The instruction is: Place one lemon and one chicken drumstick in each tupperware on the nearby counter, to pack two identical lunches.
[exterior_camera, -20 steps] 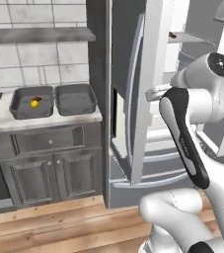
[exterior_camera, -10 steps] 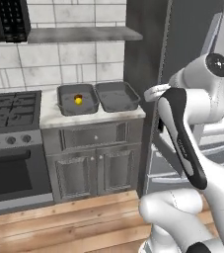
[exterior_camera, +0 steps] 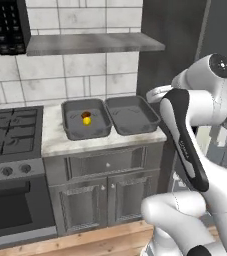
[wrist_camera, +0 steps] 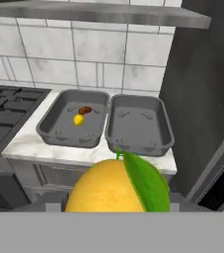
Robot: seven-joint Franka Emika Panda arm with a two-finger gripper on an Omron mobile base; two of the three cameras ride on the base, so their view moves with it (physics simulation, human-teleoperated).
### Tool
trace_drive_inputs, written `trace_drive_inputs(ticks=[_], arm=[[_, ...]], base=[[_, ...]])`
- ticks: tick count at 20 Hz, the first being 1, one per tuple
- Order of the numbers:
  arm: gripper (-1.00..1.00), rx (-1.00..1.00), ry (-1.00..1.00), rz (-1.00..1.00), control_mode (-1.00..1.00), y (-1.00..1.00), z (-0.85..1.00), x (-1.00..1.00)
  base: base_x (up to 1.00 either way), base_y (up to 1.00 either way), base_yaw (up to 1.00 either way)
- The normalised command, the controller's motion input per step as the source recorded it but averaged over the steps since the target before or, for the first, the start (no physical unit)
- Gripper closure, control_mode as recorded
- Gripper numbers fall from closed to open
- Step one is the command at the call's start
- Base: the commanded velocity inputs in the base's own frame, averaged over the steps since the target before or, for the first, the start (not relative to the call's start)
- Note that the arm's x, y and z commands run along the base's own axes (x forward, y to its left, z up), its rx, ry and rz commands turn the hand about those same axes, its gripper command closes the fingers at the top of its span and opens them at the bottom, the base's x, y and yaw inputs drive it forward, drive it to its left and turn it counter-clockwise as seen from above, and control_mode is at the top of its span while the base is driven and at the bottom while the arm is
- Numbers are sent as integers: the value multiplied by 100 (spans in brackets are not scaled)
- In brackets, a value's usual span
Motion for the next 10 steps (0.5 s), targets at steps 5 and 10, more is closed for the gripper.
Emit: trace_drive_inputs(ticks=[5,10], arm=[[100,0,0,0,100,0,0,0],[100,0,0,0,100,0,0,0]], base=[[91,0,0],[61,0,-2]])
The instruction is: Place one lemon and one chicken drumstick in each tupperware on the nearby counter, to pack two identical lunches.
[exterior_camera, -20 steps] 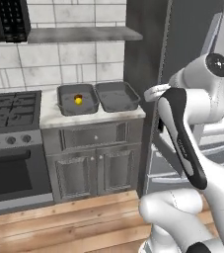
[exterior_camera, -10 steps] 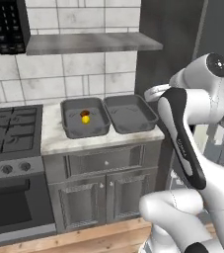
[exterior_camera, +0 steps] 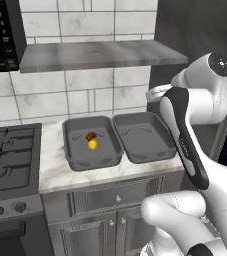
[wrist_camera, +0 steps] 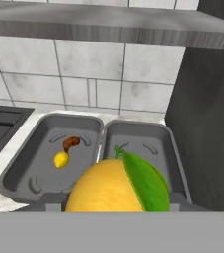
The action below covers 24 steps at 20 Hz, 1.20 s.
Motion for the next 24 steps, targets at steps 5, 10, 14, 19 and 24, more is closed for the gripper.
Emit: trace_drive_inputs(ticks=[5,10,14,19,24], arm=[[100,0,0,0,100,0,0,0],[100,-1,0,-2,-100,0,-10,6],[100,-7,1,-6,-100,4,-64,27],[100,-6,6,-1,-100,12,-65,21],[100,-5,14,0,-100,0,-71,17]], base=[[36,0,-7],[28,0,-8],[0,0,0],[0,0,0],[0,0,0]])
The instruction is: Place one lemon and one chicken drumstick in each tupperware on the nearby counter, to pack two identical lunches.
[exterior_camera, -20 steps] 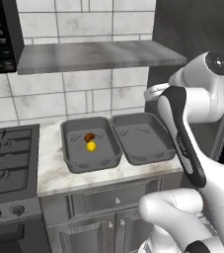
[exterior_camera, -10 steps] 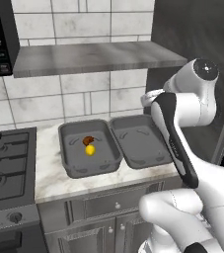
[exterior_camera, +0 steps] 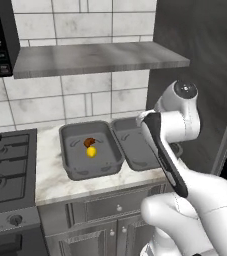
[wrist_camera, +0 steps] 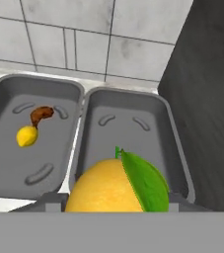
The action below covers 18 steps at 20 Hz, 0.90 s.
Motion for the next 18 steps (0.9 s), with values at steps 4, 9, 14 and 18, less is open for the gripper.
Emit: trace_drive_inputs(ticks=[4,9,14,18], arm=[[100,-6,15,-1,-100,0,-77,24],[100,-5,13,-3,-100,0,-64,29],[100,-1,13,-2,-100,-1,-47,24],[100,0,12,0,-100,-7,-33,30]], base=[[0,0,0],[0,0,0],[0,0,0],[0,0,0]])
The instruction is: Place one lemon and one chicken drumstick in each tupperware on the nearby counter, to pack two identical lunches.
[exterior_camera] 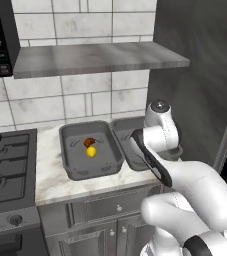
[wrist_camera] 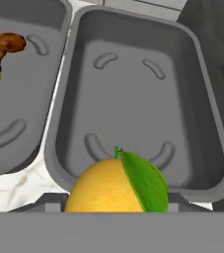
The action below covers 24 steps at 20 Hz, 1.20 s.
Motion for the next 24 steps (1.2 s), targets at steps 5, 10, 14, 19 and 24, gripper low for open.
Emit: trace_drive_inputs(ticks=[5,10,14,19,24], arm=[[100,0,4,0,-100,-9,-24,32],[100,0,0,-2,-100,-27,-19,21],[100,0,0,-3,-100,-26,-20,26],[100,0,1,-3,-100,-12,-23,41],[100,0,3,-1,-100,-3,-25,49]], base=[[0,0,0],[0,0,0],[0,0,0],[0,0,0],[0,0,0]])
